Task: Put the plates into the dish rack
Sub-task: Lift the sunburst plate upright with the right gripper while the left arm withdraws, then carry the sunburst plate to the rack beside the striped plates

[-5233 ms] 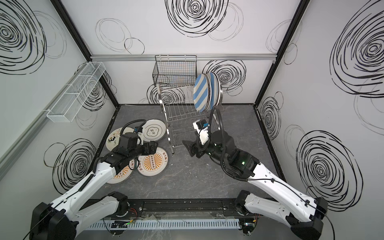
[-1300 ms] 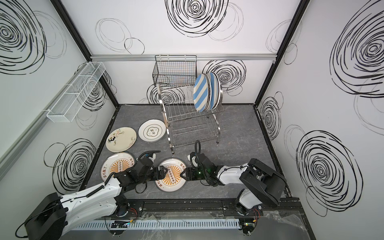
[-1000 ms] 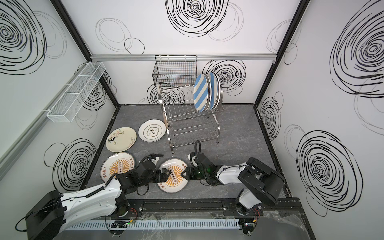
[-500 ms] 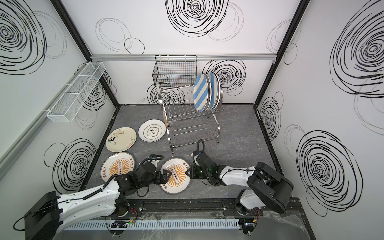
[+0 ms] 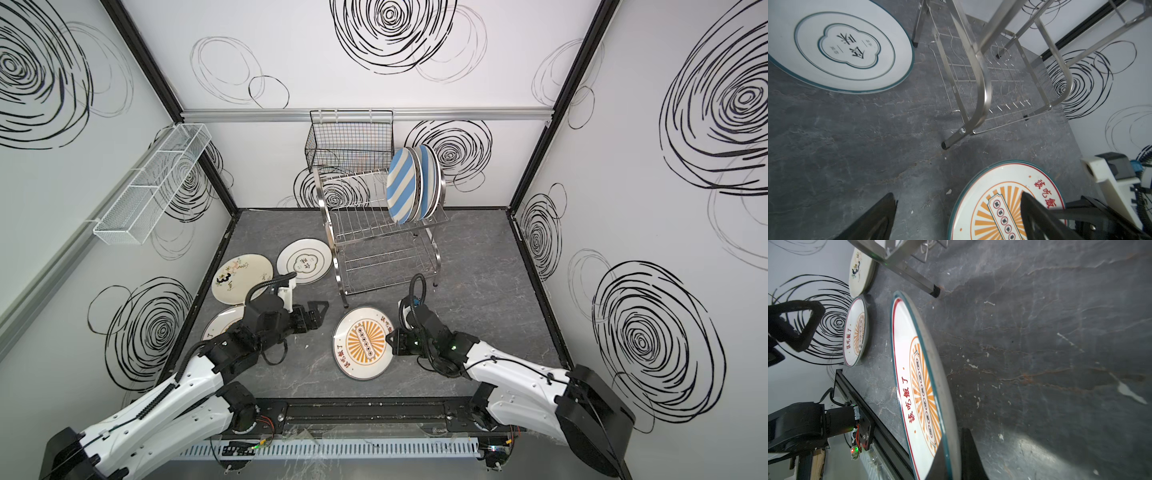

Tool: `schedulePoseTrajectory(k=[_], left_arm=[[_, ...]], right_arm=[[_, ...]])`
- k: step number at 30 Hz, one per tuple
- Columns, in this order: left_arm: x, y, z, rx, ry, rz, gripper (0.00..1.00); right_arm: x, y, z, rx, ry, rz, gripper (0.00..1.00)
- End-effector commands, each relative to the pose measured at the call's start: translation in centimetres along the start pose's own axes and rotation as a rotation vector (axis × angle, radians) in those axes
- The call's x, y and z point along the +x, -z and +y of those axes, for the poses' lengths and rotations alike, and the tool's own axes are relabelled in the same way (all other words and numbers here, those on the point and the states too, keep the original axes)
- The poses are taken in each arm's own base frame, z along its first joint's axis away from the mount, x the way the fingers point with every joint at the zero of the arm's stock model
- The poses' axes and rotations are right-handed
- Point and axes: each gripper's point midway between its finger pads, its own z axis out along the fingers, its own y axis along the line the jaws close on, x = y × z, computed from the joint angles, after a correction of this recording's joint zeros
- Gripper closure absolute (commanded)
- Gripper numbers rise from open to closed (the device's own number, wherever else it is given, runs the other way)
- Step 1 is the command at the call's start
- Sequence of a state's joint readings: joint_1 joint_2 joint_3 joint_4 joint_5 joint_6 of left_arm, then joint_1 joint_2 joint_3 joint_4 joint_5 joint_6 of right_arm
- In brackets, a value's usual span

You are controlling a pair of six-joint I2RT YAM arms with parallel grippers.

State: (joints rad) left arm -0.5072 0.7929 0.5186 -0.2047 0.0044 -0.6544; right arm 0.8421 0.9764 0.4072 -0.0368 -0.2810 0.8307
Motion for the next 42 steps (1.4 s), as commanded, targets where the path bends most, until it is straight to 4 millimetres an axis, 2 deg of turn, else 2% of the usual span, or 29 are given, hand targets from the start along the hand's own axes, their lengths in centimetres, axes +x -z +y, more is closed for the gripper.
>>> schedulePoseTrajectory(k=[1,6,10,16,19,23,29,32,36,42], left_arm=[[-2.1,0.8,-1.0,0.062,-0.074,0.032,0.04],[-6.0,1.6,0.3,0.011,-0.136,-0.012,0.04],[-7.7,2.0,1.7,-0.010,-0.147,-0.045,0.04],[-8.2,2.0,2.9,-0.002,-0.132,-0.081,0.04],[-8.1,1.7,3.5,-0.017,-0.134,-0.086,0.04],[-8.1,1.6,3.7,-0.009,-0.124,-0.083,0.04],[-7.7,1.3,3.8,0.010,-0.084,-0.092,0.04],[-7.3,1.1,3.7,0.026,-0.075,-0.078,0.04],[-7.3,1.0,3.5,0.044,-0.071,-0.082,0.04],[-7.3,0.8,3.7,0.050,-0.063,-0.073,0.04]], right_arm=[[-2.9,2.8,2.8,-0.068,0.075,-0.117,1.00],[-5.7,7.2,6.2,-0.114,0.181,-0.217,1.00],[-9.0,11.7,9.5,-0.106,0.290,-0.305,1.00],[-14.8,17.9,13.7,-0.065,0.360,-0.478,1.00],[-17.4,19.9,15.9,-0.063,0.379,-0.548,1.00],[-21.8,21.3,16.5,0.088,0.377,-0.635,1.00],[-29.6,24.7,18.1,0.345,0.384,-0.857,1.00],[-32.3,25.6,18.0,0.456,0.356,-0.969,1.00],[-34.5,25.1,18.2,0.561,0.345,-1.051,1.00],[-35.9,23.5,18.1,0.699,0.375,-1.093,1.00]])
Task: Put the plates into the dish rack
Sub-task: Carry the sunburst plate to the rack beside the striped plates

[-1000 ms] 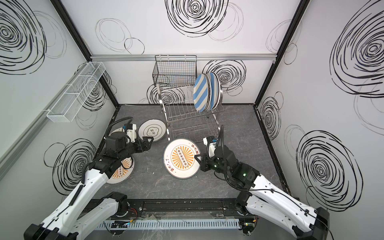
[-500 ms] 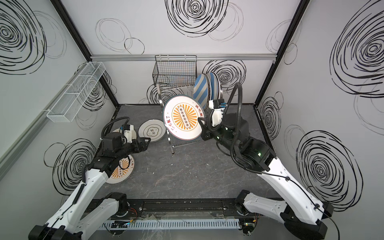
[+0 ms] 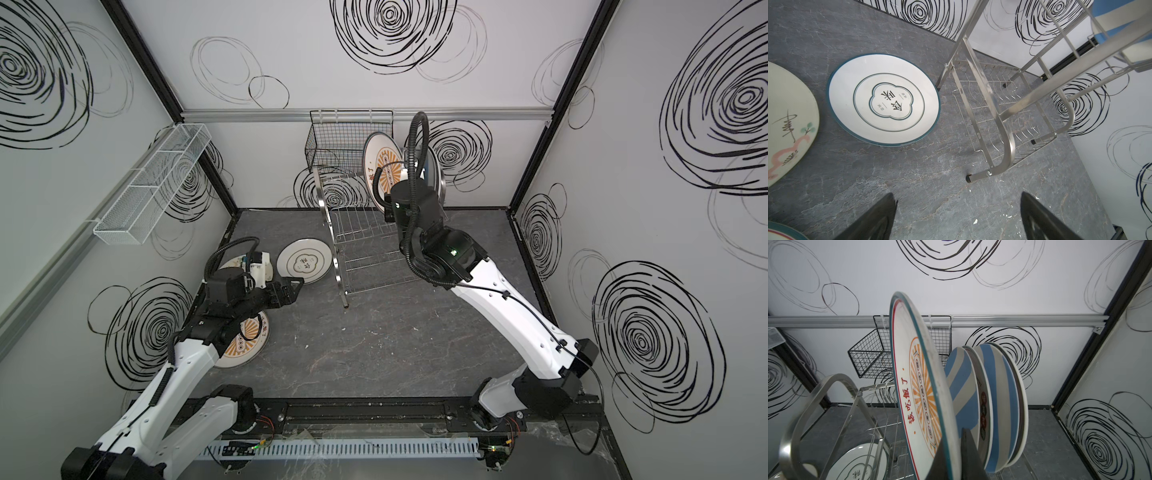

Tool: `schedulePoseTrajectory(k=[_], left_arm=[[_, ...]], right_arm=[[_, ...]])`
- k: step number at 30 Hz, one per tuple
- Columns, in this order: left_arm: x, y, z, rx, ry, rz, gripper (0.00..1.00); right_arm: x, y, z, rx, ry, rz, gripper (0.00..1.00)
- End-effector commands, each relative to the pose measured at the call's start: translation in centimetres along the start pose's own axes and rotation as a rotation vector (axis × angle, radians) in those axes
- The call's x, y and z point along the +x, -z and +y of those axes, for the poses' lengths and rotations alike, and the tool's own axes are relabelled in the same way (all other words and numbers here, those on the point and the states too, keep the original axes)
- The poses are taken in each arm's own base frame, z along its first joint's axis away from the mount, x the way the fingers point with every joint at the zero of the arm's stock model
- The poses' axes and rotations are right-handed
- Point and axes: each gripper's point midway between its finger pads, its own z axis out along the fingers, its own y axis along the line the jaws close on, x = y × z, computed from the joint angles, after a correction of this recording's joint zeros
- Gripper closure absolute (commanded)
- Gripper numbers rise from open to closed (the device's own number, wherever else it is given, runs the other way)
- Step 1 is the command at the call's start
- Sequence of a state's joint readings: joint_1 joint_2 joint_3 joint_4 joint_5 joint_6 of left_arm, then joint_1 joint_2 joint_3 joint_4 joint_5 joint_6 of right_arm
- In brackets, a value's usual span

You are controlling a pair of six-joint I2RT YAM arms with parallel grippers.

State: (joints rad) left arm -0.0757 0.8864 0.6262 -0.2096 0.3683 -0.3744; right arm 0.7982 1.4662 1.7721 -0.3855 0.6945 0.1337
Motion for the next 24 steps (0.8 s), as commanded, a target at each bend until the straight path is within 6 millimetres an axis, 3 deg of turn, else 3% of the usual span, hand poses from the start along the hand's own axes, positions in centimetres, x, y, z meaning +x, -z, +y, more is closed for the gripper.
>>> schedulePoseTrajectory(k=[1,13,24], left_arm=[[-0.7,-0.1,-0.3,0.028,-0.004,-0.030,0.04],[-0.8,0.2,-0.4,0.028,-0.009,-0.036,0.04],[-1.0,0.3,-0.2,0.026,-0.003,-0.043,0.04]], right_arm=[[-4.1,0.5,-1.8,0.133,-0.050,-0.132,1.00],[-3.6,-0.8,-1.6,0.200,-0.049,-0.181,1.00],[-1.8,-3.5,-0.1,0.179,-0.043,-0.148,1.00]])
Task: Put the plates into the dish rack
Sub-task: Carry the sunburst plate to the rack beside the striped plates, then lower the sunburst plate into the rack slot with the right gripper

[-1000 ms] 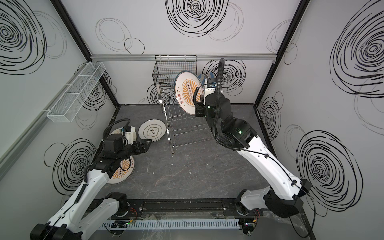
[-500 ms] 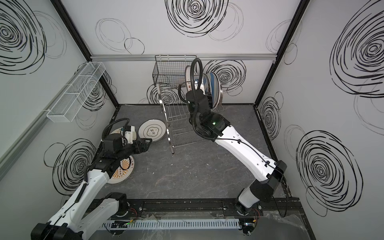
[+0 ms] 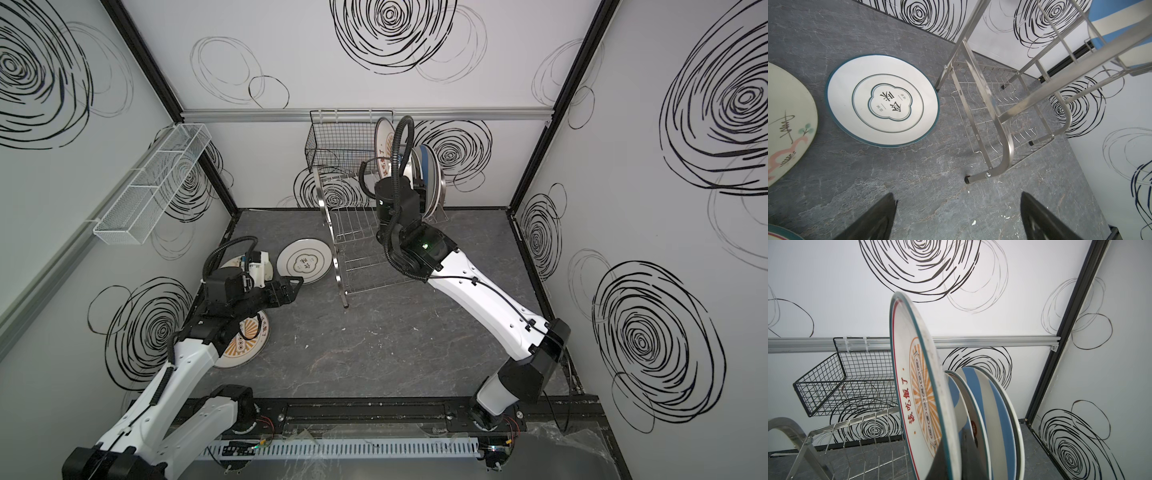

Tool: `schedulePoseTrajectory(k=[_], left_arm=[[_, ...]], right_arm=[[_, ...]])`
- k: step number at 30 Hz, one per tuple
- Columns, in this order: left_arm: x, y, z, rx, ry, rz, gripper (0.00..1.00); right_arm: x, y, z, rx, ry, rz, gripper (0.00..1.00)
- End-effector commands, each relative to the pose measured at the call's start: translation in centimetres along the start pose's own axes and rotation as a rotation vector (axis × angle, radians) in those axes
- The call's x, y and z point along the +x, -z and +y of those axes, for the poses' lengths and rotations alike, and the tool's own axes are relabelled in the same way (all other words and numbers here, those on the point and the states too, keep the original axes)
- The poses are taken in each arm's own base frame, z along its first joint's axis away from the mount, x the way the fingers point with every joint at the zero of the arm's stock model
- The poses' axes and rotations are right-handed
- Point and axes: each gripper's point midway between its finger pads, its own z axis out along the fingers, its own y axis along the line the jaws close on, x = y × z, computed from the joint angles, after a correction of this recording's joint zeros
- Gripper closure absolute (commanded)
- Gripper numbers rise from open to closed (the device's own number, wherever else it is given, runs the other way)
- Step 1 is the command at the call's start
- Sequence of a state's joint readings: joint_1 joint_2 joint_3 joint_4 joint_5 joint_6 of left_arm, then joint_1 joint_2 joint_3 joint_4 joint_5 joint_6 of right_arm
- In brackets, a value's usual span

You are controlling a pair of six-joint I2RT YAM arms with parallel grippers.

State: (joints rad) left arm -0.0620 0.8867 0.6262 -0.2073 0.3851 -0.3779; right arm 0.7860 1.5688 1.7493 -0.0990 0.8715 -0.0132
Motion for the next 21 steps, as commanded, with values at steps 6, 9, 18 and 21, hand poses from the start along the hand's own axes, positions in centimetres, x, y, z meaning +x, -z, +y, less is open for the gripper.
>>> schedulePoseTrajectory(k=[6,9,18,21], left_arm=[[-0.9,0.3,-0.1,0.017,-0.009,-0.043,0.04],[-1.0,0.3,-0.1,0.020,-0.007,-0.045,0.04],[-1.1,0.4,0.0,0.017,-0.004,-0.048,0.04],[-1.1,0.4,0.0,0.019,-0.003,-0.048,0.04]], right_arm=[[0.1,-1.7,0.8,0.010,-0.056,-0.008,1.00],[0.5,-2.0,0.8,0.009,-0.057,-0.004,1.00],[2.6,-3.2,1.0,0.011,-0.042,0.039,1.00],[3.1,-3.4,1.2,0.000,-0.047,0.051,1.00]])
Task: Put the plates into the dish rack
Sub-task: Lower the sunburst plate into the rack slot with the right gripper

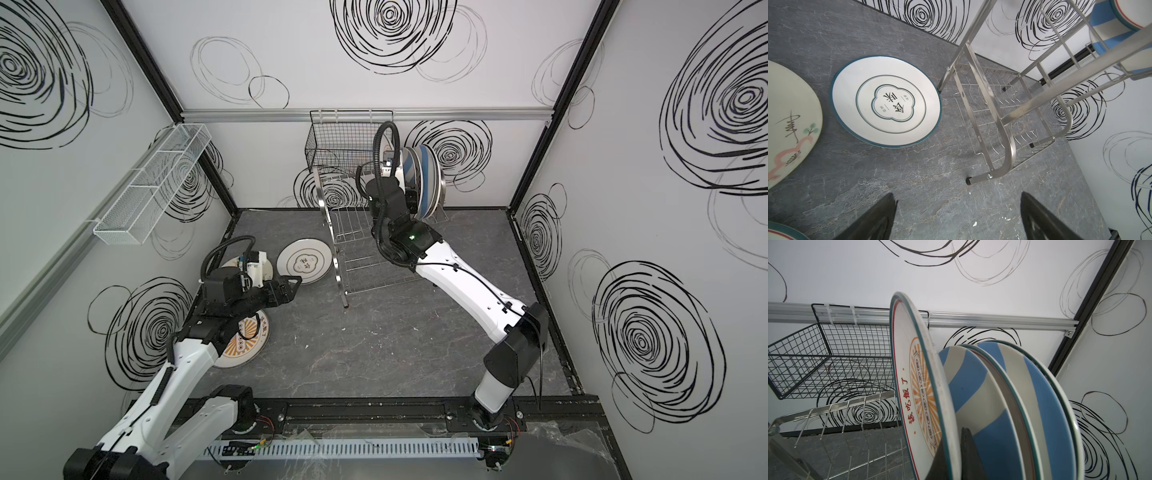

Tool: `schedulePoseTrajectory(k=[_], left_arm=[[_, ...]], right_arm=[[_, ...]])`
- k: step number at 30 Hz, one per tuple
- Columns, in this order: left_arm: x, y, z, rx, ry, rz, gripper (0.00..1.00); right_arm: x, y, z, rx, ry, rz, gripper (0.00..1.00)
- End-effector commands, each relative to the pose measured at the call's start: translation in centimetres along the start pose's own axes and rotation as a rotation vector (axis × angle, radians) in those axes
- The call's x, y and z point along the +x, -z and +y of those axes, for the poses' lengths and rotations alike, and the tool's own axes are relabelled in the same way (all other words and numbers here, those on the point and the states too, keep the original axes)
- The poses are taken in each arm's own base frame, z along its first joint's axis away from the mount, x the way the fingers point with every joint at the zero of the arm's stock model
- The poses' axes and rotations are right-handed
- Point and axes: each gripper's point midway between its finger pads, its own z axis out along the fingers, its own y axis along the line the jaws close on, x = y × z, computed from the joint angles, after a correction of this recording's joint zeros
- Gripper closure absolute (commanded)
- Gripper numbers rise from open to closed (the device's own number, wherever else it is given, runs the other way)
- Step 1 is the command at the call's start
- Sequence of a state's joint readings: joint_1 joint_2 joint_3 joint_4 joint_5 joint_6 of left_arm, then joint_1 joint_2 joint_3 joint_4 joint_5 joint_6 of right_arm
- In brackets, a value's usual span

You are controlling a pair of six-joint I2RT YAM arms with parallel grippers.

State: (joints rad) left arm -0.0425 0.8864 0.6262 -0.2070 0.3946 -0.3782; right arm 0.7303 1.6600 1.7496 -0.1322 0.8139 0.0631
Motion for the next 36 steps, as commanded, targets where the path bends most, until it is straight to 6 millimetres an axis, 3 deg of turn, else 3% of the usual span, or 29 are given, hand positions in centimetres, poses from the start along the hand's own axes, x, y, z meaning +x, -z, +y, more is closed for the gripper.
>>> schedulePoseTrajectory(k=[1,20,24,36], left_arm=[[-0.9,0.2,-0.3,0.023,-0.011,-0.042,0.04],[-0.9,0.2,0.1,0.014,0.000,-0.042,0.04],[-0.9,0.2,0.2,0.011,0.004,-0.042,0.04],[-1.1,0.2,0.6,0.008,0.014,-0.045,0.04]], right_arm=[[-1.1,0.0,-0.3,-0.007,-0.071,-0.022,1.00],[0.8,0.2,0.5,-0.035,-0.058,0.019,1.00],[0.8,0.5,0.6,-0.044,-0.053,0.019,0.87],[0.2,1.1,0.6,-0.055,-0.036,0.014,0.69]])
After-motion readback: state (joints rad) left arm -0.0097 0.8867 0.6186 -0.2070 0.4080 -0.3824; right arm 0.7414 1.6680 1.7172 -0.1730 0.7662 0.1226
